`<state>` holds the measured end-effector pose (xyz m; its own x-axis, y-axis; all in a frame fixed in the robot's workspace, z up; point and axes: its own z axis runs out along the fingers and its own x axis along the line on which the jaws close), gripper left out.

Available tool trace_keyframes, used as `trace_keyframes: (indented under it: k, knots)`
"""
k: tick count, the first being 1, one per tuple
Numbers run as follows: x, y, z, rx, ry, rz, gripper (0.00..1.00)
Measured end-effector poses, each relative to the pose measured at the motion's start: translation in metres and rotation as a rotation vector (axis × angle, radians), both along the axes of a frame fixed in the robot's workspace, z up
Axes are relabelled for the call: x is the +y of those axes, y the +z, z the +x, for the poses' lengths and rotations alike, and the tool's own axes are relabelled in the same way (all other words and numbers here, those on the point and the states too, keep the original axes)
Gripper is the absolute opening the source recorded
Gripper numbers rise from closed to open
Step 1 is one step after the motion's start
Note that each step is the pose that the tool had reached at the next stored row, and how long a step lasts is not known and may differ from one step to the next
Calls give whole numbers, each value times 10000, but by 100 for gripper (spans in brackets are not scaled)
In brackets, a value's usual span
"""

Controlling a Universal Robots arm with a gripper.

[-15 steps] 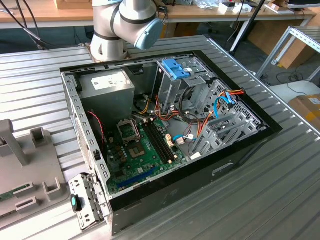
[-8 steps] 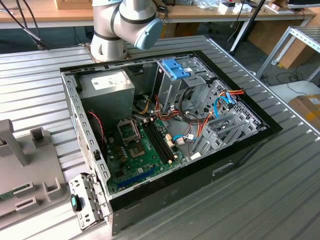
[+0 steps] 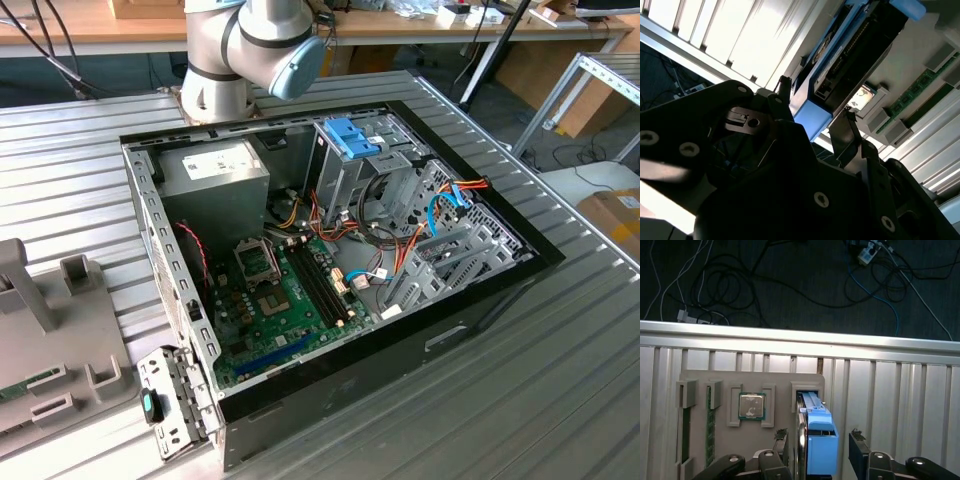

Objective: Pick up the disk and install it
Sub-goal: 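Pick up the disk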

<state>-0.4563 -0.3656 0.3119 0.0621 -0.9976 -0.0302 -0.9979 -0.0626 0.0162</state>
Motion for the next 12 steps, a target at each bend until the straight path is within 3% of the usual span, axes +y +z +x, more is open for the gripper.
trace_keyframes:
  k: [1, 6, 9, 12]
  knots:
    - [0, 0, 0, 0, 1, 1, 51]
    - [0, 0, 0, -1, 0, 4, 50]
    - [0, 0, 0, 1, 0, 5, 37]
    - [0, 0, 0, 0, 0, 6, 36]
